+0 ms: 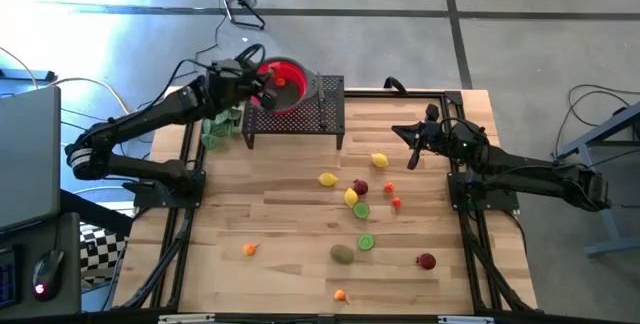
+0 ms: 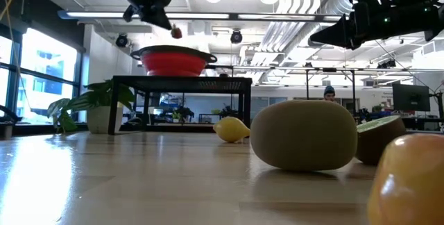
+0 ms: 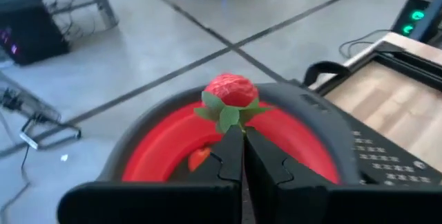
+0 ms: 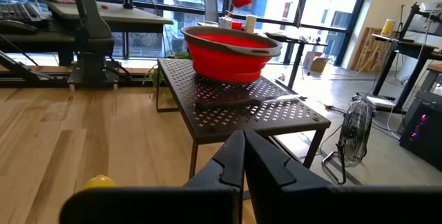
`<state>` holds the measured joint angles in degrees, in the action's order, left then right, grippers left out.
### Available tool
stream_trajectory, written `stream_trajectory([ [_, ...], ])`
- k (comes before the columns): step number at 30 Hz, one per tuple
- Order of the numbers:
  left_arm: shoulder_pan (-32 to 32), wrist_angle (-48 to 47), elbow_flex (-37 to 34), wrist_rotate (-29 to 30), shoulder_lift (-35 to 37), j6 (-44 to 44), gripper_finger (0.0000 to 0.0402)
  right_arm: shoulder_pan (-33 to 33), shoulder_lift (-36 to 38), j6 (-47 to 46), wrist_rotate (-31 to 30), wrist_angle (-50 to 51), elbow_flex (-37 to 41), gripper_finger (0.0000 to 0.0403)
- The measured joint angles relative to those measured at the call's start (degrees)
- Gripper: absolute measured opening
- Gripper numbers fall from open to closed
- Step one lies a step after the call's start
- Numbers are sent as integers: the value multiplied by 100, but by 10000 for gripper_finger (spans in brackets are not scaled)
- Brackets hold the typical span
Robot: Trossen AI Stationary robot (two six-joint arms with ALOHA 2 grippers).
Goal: Pick & Place Fruit
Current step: Put the red strawberry into the red strainer bowl on the shelf
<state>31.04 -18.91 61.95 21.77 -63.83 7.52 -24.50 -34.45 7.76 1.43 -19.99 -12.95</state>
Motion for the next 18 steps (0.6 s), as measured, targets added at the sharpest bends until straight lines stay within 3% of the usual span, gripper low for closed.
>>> stream_trajectory([
  [8,576,-689,0,-351,-21,456,0,-1,-1,1,0,0,0,3],
  [18,608,-817,0,-375,-489,526,0,-1,0,1,0,0,0,3],
])
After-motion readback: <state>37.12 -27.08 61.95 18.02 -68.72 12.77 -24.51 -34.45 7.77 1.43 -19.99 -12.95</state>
